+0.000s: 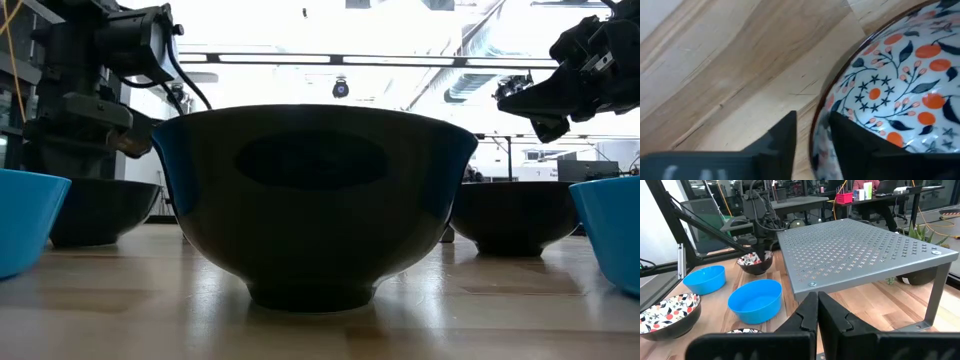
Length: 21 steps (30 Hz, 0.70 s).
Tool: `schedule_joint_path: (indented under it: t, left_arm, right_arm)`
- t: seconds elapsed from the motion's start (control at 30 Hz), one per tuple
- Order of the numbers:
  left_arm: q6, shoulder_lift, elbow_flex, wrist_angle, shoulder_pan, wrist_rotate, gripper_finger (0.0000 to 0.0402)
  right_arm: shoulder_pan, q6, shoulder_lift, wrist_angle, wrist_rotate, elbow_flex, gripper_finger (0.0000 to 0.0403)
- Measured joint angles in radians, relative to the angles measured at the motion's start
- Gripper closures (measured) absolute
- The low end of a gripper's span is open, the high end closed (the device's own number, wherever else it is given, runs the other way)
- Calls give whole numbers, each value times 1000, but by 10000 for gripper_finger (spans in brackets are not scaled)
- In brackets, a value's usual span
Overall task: Pick & Place Mini bowls
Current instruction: Put the white patterned bowl on the shelf
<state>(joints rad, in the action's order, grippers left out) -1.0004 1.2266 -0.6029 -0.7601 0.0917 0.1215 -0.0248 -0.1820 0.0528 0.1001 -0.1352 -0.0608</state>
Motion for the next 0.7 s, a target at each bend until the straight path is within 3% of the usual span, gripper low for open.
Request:
schedule_joint_path:
  t: [0.17, 0.7]
  left_arm:
    - [0, -5, -4, 9, 0, 7, 387]
    - [-7, -138, 2, -2, 0, 16, 396]
  right_arm:
    - [0, 0, 0, 0, 0, 0, 402]
    - [0, 0, 0, 0, 0, 0, 402]
